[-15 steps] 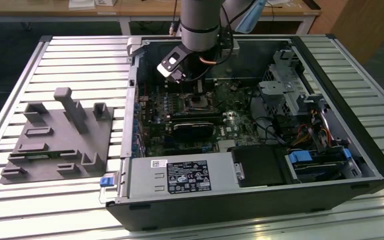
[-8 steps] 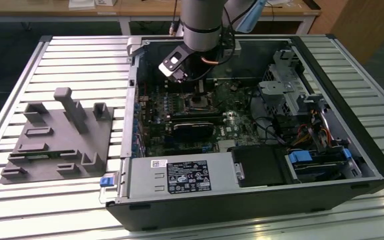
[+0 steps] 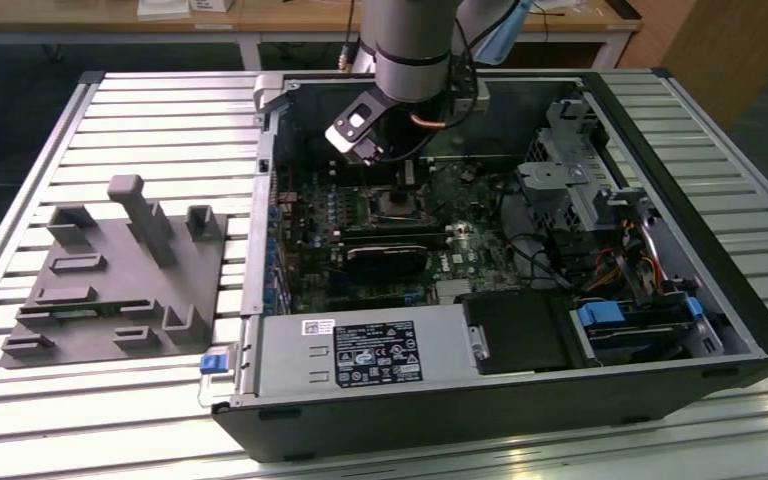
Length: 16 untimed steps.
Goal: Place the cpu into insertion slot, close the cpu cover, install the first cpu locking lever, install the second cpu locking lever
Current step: 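Place the cpu into insertion slot, then close the cpu cover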
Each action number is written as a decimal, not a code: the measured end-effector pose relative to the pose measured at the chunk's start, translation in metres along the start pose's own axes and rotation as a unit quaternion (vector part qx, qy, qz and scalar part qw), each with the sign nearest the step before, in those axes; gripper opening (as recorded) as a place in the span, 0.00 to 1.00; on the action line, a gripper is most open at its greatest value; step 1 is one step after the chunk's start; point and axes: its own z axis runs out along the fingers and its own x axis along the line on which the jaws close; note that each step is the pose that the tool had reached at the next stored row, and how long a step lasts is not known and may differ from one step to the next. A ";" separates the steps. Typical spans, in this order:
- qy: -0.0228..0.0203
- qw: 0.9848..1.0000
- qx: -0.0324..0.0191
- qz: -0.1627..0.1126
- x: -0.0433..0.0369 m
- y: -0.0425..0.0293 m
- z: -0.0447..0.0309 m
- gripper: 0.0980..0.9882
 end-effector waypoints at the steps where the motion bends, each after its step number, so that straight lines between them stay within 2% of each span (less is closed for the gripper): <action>1: 0.000 1.000 0.000 0.000 0.0000 0.0000 -0.0010 0.01; 9: 0.000 1.000 0.000 0.000 0.0000 0.0003 -0.0240 0.01; 11: 0.000 1.000 0.000 0.000 -0.0001 0.0004 -0.0264 0.01; 16: 0.001 1.000 0.000 0.000 -0.0001 0.0004 -0.0264 0.01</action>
